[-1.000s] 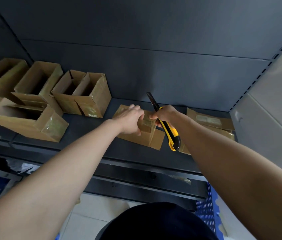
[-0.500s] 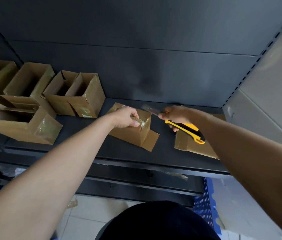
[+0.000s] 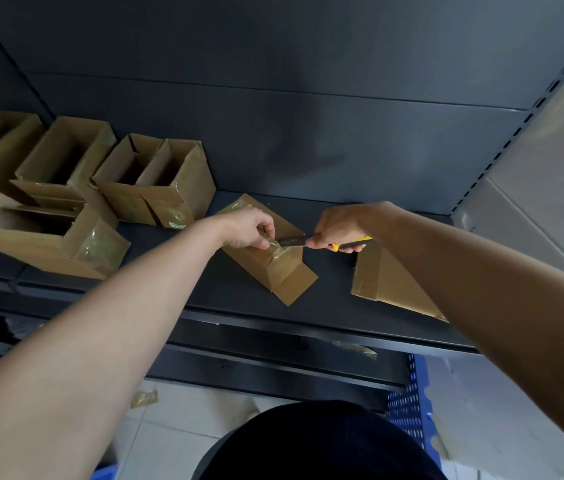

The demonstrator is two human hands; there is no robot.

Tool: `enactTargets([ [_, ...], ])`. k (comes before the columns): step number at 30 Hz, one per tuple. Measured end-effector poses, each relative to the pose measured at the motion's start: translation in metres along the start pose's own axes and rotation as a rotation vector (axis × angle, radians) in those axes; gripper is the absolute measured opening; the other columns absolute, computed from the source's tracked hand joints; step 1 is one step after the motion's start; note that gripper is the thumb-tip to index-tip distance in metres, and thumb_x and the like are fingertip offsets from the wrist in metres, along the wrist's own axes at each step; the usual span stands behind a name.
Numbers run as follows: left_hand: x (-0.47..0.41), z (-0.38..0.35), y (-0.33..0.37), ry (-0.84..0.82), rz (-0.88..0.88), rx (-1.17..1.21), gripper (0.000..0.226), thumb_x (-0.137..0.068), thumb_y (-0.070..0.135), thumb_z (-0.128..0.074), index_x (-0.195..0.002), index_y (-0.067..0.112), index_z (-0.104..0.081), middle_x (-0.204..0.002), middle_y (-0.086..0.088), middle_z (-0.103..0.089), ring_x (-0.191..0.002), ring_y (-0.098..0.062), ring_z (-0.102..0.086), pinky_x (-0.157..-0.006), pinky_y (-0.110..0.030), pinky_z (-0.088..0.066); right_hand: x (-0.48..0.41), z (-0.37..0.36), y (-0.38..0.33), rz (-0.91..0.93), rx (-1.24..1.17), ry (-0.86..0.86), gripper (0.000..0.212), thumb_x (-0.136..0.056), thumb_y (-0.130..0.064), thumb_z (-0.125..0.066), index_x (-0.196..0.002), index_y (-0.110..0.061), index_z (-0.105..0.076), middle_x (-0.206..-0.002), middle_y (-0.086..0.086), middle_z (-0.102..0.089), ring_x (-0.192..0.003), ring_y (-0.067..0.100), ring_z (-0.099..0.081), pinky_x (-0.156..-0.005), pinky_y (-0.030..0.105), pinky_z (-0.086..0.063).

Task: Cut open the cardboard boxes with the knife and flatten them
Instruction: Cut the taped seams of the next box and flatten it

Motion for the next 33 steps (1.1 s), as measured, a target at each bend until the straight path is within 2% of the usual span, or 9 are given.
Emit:
enactTargets([
  [3,0.001,0.0,0.005,0.007,-0.014,0.007,0.015,-0.091,0.019,-0.062,-0.106,0.019,-0.062,-0.098,0.004,-0.038,-0.094,-0.015,-0.042,-0.082,-0.028,-0.033,-0.005,-0.001,0.001,-0.022,0.031,-0.022,0.042,-0.095,-0.042,-0.049,-0.07,-0.008,-0.051,-0.059,0.011,-0.05,-0.048,0.023,-0.043,-0.056,0.029,-0.04],
  [6,0.002,0.0,0.004,0.011,-0.017,0.02,0.009,-0.091,0.019,-0.063,-0.098,0.023,-0.06,-0.091,0.007,-0.037,-0.09,-0.014,-0.042,-0.077,-0.027,-0.032,-0.007,-0.003,-0.002,-0.002,0.033,-0.005,0.041,-0.095,-0.04,-0.048,-0.07,-0.008,-0.051,-0.059,0.011,-0.05,-0.048,0.023,-0.043,-0.056,0.029,-0.041],
  [10,0.0,0.0,0.005,0.007,-0.022,0.037,0.008,-0.091,0.018,-0.062,-0.096,0.023,-0.059,-0.09,0.01,-0.04,-0.082,-0.009,-0.042,-0.068,-0.026,-0.032,-0.007,-0.005,0.0,-0.014,0.036,-0.048,0.043,-0.096,-0.041,-0.048,-0.069,-0.008,-0.05,-0.054,0.01,-0.048,-0.042,0.022,-0.041,-0.055,0.029,-0.038],
  [13,-0.002,0.0,0.013,0.006,-0.054,0.023,0.008,-0.09,0.015,-0.062,-0.093,0.022,-0.06,-0.087,0.013,-0.043,-0.074,-0.004,-0.042,-0.059,-0.022,-0.03,-0.009,0.001,-0.008,0.013,0.152,0.065,0.043,-0.096,-0.045,-0.045,-0.081,-0.007,-0.06,-0.066,0.009,-0.059,-0.051,0.02,-0.051,-0.056,0.026,-0.044],
  [15,-0.004,-0.001,0.014,-0.005,-0.07,0.021,0.009,-0.09,0.014,-0.062,-0.091,0.022,-0.06,-0.086,0.013,-0.045,-0.075,-0.004,-0.042,-0.059,-0.022,-0.031,-0.01,-0.002,-0.012,0.041,0.161,0.091,0.042,-0.096,-0.046,-0.045,-0.087,-0.008,-0.063,-0.07,0.008,-0.061,-0.055,0.019,-0.054,-0.056,0.026,-0.047],
  [21,-0.007,-0.005,0.008,-0.01,-0.066,0.042,0.01,-0.089,0.016,-0.063,-0.089,0.025,-0.06,-0.088,0.014,-0.046,-0.078,-0.004,-0.044,-0.061,-0.024,-0.032,-0.007,-0.007,0.001,-0.017,0.08,-0.05,0.043,-0.096,-0.041,-0.048,-0.068,-0.008,-0.049,-0.05,0.008,-0.048,-0.04,0.022,-0.04,-0.057,0.029,-0.04],
  [25,-0.007,-0.005,0.006,-0.003,-0.069,0.064,0.012,-0.088,0.015,-0.064,-0.085,0.026,-0.061,-0.087,0.014,-0.048,-0.078,-0.005,-0.045,-0.062,-0.024,-0.033,-0.011,-0.016,-0.006,0.01,0.036,-0.005,0.042,-0.097,-0.041,-0.048,-0.072,-0.008,-0.053,-0.056,0.008,-0.052,-0.045,0.021,-0.045,-0.054,0.027,-0.042],
  [29,-0.005,-0.005,0.006,-0.009,-0.073,0.039,0.014,-0.087,0.017,-0.065,-0.083,0.029,-0.06,-0.093,0.011,-0.052,-0.088,-0.011,-0.049,-0.073,-0.028,-0.038,-0.006,-0.021,-0.004,0.014,-0.015,-0.067,0.041,-0.096,-0.041,-0.049,-0.071,-0.008,-0.051,-0.056,0.011,-0.049,-0.04,0.021,-0.041,-0.053,0.028,-0.04],
  [33,-0.005,0.002,0.008,0.047,-0.074,0.086,0.01,-0.088,0.013,-0.064,-0.087,0.023,-0.062,-0.096,0.008,-0.052,-0.092,-0.012,-0.048,-0.068,-0.025,-0.034,-0.002,-0.019,-0.002,0.004,-0.031,-0.042,0.041,-0.096,-0.038,-0.05,-0.068,-0.008,-0.051,-0.052,0.008,-0.049,-0.04,0.02,-0.041,-0.054,0.028,-0.04],
])
Point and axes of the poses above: each hand's wrist, its own x-axis away from the middle knuckle, its own z-axis out of the back of the hand, y = z × x, the point moved 10 cm from there along -x, towards the middle knuckle
